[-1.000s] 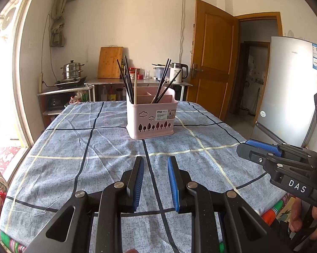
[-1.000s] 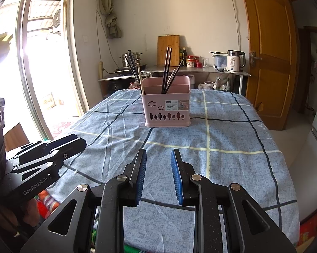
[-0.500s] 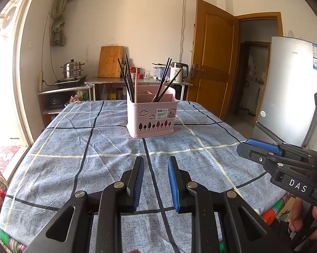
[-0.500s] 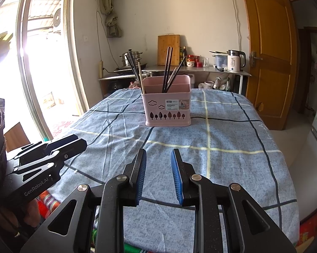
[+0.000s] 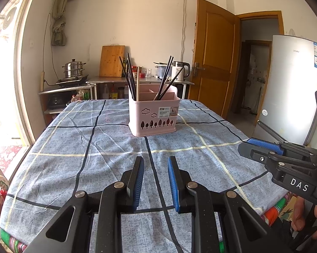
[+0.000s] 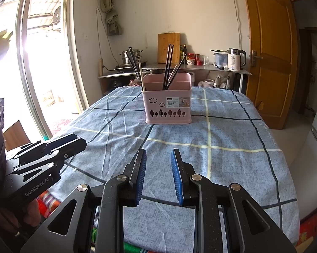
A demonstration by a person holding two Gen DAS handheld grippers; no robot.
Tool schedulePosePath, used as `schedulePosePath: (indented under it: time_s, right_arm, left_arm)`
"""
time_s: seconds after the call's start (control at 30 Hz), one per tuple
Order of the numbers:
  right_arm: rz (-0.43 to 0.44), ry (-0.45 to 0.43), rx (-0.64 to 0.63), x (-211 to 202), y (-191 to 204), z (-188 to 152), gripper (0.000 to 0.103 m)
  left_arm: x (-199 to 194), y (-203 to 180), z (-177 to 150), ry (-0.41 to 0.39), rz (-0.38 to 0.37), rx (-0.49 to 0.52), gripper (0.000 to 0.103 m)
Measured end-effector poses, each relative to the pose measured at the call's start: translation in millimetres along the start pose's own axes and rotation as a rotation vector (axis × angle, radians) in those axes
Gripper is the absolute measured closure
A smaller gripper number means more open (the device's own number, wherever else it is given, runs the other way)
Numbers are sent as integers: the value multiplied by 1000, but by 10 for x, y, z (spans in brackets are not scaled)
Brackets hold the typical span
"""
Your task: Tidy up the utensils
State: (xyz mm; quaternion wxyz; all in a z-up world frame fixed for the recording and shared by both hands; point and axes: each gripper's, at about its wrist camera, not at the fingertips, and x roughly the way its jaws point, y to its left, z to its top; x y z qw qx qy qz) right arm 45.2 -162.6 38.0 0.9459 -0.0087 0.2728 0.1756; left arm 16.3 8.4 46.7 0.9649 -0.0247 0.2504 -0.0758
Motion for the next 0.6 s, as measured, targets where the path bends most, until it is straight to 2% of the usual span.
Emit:
schedulePosePath:
  time_s: [0.6]
  right_arm:
    - [-5,8,-3,39,0,1,78]
  left_arm:
    - [22,-34,-38,1,-3,12,80]
